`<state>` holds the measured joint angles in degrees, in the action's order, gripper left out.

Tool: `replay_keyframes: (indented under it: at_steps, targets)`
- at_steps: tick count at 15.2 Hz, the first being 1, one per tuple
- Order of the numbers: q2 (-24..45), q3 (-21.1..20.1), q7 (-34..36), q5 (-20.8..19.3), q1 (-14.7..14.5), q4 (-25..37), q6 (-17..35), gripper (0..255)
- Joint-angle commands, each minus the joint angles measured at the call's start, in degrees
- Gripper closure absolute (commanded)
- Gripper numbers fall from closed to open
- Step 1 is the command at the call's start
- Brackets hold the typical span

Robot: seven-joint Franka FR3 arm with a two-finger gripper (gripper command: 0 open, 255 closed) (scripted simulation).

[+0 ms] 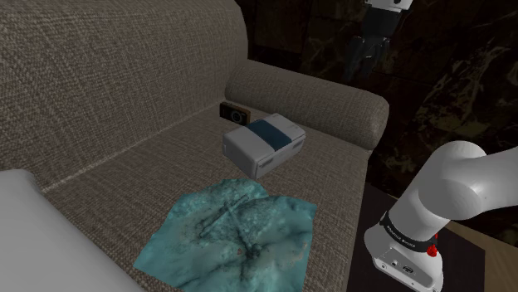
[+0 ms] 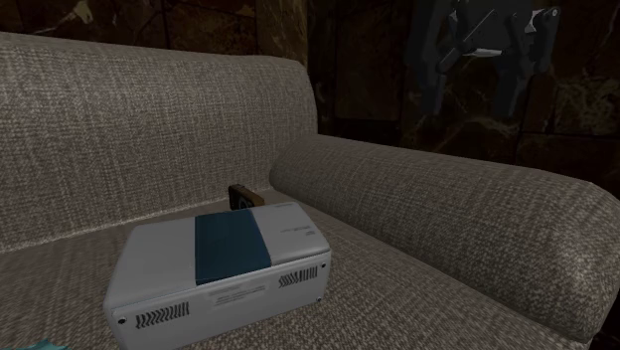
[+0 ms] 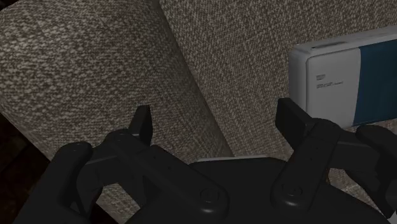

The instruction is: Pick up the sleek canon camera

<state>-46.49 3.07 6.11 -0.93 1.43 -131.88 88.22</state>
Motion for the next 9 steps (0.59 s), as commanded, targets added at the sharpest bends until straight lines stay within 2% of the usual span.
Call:
replay_keyframes:
  at_steps: [1, 9]
  targets:
    - [0.0, 0.0, 0.0, 0.0, 0.0, 0.0, 0.0, 0]
    - [14.0, -2.4, -2.0, 1.5, -3.7, 3.0, 11.1, 0]
